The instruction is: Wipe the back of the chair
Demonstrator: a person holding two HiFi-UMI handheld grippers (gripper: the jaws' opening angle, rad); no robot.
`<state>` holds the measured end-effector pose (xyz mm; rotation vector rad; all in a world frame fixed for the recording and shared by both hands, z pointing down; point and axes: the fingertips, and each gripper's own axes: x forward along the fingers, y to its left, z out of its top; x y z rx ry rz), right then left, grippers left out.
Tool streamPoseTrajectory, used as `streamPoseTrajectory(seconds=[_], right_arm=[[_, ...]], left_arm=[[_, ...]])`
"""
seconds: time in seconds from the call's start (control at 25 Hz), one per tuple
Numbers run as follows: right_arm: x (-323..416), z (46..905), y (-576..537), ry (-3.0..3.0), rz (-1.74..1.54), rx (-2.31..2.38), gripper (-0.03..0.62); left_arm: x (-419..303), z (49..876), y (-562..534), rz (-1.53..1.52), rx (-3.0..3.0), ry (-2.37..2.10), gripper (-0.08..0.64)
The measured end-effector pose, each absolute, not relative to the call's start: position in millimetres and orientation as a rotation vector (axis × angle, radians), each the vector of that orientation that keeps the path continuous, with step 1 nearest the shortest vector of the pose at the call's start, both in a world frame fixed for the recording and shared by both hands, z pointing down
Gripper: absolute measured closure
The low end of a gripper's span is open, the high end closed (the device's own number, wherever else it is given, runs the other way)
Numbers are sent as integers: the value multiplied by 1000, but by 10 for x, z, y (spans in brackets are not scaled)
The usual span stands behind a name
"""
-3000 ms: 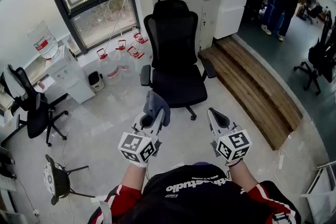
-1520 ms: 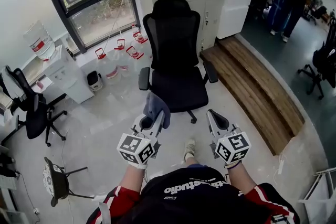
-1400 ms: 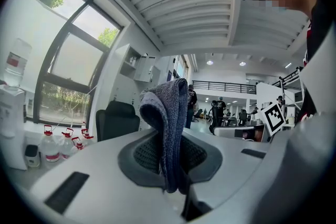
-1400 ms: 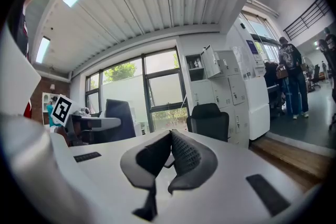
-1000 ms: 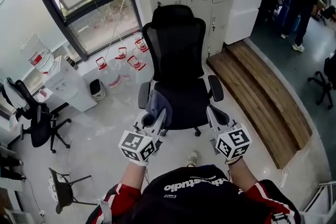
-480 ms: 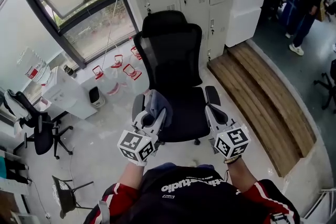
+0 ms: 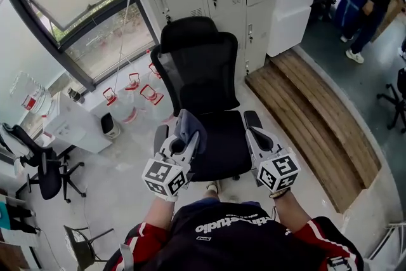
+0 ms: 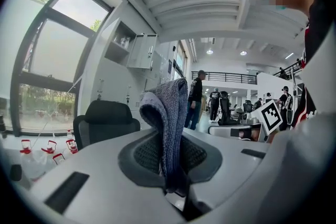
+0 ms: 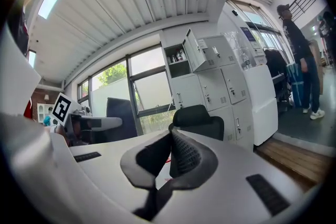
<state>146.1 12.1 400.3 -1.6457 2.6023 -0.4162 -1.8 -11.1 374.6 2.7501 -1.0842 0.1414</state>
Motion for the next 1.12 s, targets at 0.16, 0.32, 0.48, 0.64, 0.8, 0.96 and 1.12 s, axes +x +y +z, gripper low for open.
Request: streamPoseTrajectory(seconds=[0.16,0.32,0.48,0.64,0.8,0.96,1.12], right_arm=[[1472,3991,-250,2597,-393,-1684,595],[1442,3938,-743,2572,-381,-1727,595],[1363,3855,-1272,2561,-366,-1749,595],[1308,3820,-1731,2536,-361,-1787,595],[1264,3912,-2124,2516,-376,-1844,595],[1282,3976,-2417,2467,-383,-1914,595],[1339,4063,-2582,2448,-393,-1963,595]], left_arm=[[58,3796,-523,118,2763,-1030,503],[65,3760,-1068,93,2779,-988,503],[66,3706,-1666,90,2795,-944,505],[89,3700,-2162,103,2799,-876,505],[127,3724,-2560,95,2811,-792,505],[220,3850,-2919,131,2829,-700,503],[419,4059,-3193,185,2843,-617,505]])
